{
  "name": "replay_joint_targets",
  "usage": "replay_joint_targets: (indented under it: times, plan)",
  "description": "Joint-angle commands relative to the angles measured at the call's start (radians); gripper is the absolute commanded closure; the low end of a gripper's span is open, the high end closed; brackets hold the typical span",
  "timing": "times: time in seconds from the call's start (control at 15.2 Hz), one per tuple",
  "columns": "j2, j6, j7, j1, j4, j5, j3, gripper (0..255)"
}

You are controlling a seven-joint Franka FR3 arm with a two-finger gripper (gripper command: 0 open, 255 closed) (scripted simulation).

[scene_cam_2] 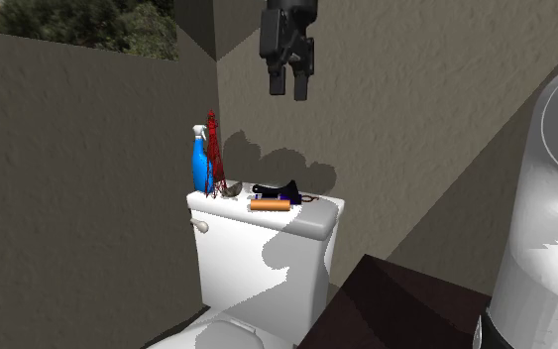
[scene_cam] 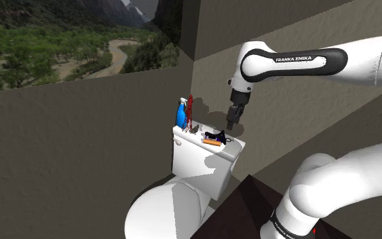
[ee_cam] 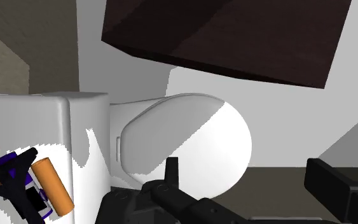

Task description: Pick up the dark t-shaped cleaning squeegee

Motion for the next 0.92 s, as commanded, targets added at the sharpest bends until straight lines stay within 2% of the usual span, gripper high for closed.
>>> replay_joint_targets:
  times: [0.0,0.46,0.86]
  plan:
    - [0.048,0.059,-0.045,-0.006,-0.005,-0.017,-0.031,0]
    - [0.264,0.251,-0.206,-0.015,0.034,-0.041,-0.141,0]
    - [0.485,0.391,-0.364,-0.011,0.124,0.005,-0.224,0]
